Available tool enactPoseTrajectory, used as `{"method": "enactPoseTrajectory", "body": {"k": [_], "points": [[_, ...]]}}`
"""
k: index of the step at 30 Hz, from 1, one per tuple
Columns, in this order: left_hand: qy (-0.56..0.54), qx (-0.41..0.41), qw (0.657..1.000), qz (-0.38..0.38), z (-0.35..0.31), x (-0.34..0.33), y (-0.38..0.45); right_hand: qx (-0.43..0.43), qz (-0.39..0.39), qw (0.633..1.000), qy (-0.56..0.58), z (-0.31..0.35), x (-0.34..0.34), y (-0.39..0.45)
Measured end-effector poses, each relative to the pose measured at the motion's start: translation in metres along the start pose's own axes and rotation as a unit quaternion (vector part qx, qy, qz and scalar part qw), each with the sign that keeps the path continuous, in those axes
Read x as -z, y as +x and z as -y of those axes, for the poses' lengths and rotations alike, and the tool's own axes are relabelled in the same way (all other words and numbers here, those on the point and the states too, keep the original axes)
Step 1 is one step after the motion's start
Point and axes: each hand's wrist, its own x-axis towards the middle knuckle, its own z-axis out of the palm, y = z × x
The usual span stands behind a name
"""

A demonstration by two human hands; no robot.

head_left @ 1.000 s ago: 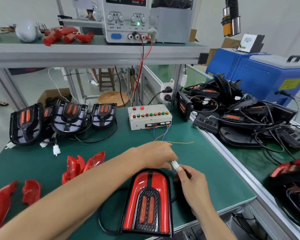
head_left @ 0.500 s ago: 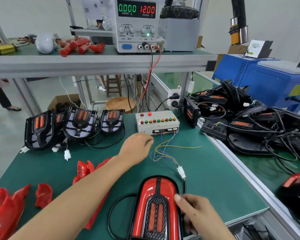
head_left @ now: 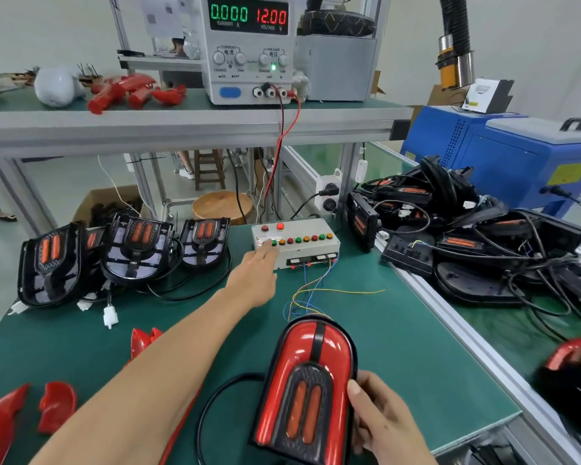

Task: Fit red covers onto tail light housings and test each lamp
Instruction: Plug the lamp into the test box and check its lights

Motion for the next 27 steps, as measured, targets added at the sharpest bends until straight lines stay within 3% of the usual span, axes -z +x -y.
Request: {"method": "enactPoseTrajectory", "body": {"k": [7,12,19,27], "points": [[0.041,0.009,0.999,0.026,0.005,0.003,0.012,0.047,-0.093,0.992,0.069,-0.007,-0.006,0.003],[0.020,0.009,0.999,0.028,0.009,0.000,0.014,0.080,-0.079,0.986,0.126,-0.006,-0.011,0.002],[0.007,0.002,1.000,0.024,0.009,0.002,0.010,0.113,-0.111,0.987,0.039,-0.008,-0.012,0.007],[-0.014,0.004,0.999,0.044,0.003,0.009,0.012,0.122,-0.136,0.983,0.019,-0.018,-0.011,0.012]]}}
